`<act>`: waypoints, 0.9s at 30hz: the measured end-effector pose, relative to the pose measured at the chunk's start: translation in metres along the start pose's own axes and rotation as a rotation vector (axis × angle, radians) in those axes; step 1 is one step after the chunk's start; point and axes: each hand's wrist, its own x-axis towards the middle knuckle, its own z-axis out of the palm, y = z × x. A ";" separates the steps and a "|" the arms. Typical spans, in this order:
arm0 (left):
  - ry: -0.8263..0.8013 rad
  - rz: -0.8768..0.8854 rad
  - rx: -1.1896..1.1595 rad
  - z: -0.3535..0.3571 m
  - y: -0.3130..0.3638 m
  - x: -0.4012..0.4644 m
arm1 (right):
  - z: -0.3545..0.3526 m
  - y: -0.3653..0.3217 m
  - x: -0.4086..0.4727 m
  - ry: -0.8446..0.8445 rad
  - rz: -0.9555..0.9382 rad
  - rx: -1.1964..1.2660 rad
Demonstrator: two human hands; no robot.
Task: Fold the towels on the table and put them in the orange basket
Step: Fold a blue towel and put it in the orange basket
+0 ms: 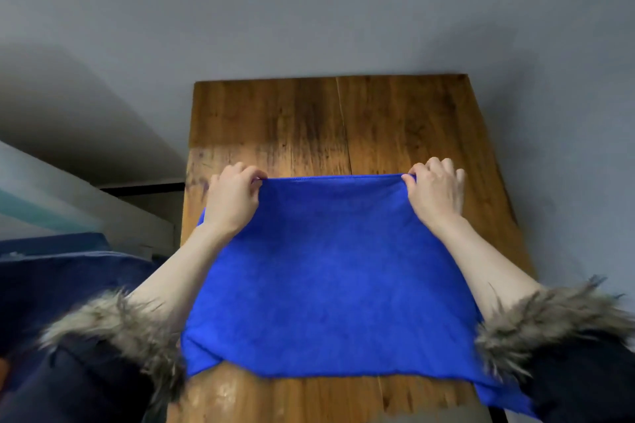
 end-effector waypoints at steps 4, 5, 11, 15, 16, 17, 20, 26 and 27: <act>-0.013 -0.031 0.036 0.024 -0.016 0.008 | 0.033 -0.014 0.014 -0.044 0.020 0.135; -0.033 -0.028 0.037 0.029 -0.022 0.003 | 0.042 -0.021 0.011 -0.070 0.000 0.169; -0.065 -0.060 0.032 0.049 -0.059 -0.022 | 0.085 -0.086 -0.037 -0.212 -0.190 0.286; -0.087 -0.169 0.103 0.050 -0.072 0.001 | 0.109 -0.117 -0.053 -0.279 -0.272 0.194; -0.105 -0.171 0.135 0.051 -0.074 0.007 | 0.114 -0.120 -0.054 -0.282 -0.272 0.174; -0.118 -0.147 0.155 0.052 -0.076 0.014 | 0.119 -0.121 -0.056 -0.280 -0.270 0.157; -0.106 -0.036 0.189 0.054 -0.082 0.026 | 0.129 -0.120 -0.059 -0.256 -0.279 0.123; -0.034 -0.056 0.299 0.046 -0.105 0.035 | 0.137 -0.121 -0.061 -0.184 -0.281 0.125; -0.014 -0.069 0.317 0.043 -0.111 0.037 | 0.138 -0.121 -0.061 -0.179 -0.280 0.122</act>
